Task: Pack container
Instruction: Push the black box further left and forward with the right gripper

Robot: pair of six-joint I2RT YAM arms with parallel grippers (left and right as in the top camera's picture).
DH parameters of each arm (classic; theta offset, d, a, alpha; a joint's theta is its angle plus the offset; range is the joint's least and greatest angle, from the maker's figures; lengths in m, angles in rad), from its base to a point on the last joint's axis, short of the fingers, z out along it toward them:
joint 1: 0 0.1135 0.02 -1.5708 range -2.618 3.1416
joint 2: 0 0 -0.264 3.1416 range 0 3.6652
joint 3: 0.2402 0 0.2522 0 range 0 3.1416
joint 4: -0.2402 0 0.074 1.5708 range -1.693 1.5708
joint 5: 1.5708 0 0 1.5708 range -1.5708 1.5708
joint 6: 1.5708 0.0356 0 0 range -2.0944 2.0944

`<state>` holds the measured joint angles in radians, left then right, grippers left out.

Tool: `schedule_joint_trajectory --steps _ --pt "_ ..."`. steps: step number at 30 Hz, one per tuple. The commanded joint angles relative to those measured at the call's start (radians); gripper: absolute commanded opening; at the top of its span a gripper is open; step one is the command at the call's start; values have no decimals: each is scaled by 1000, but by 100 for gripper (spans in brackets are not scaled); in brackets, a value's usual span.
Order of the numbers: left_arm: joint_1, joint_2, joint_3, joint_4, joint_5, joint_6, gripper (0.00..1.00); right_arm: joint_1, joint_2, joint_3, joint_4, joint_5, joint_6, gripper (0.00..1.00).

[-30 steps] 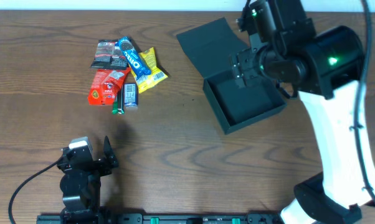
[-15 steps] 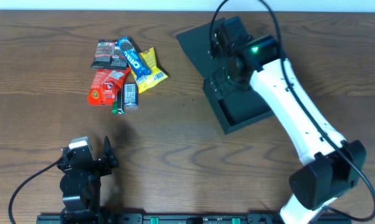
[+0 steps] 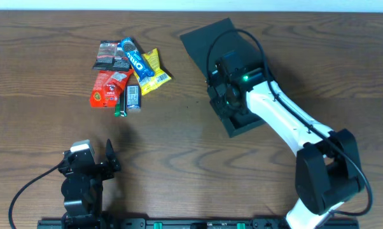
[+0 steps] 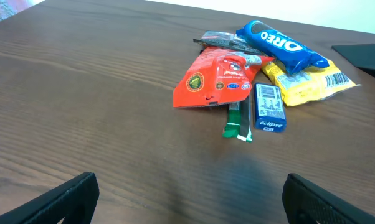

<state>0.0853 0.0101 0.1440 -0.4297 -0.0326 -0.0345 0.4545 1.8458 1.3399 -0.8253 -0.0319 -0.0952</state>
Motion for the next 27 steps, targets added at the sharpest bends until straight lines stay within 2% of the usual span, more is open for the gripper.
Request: schedule_joint_trajectory --steps 1,7,11,17,27 --pt "6 -6 -19 -3 0 -14 95 -10 -6 -39 24 -47 -7 44" --pt "6 -6 -19 -3 0 -14 95 -9 -5 -86 61 -74 33 1" --pt "6 -6 -19 -3 0 -14 95 -8 -5 -86 79 -114 142 1" --pt "6 -6 -19 -3 0 -14 95 17 -5 -86 129 -127 405 1" --pt "6 -6 -19 -3 0 -14 95 161 -5 -86 270 -101 774 1"
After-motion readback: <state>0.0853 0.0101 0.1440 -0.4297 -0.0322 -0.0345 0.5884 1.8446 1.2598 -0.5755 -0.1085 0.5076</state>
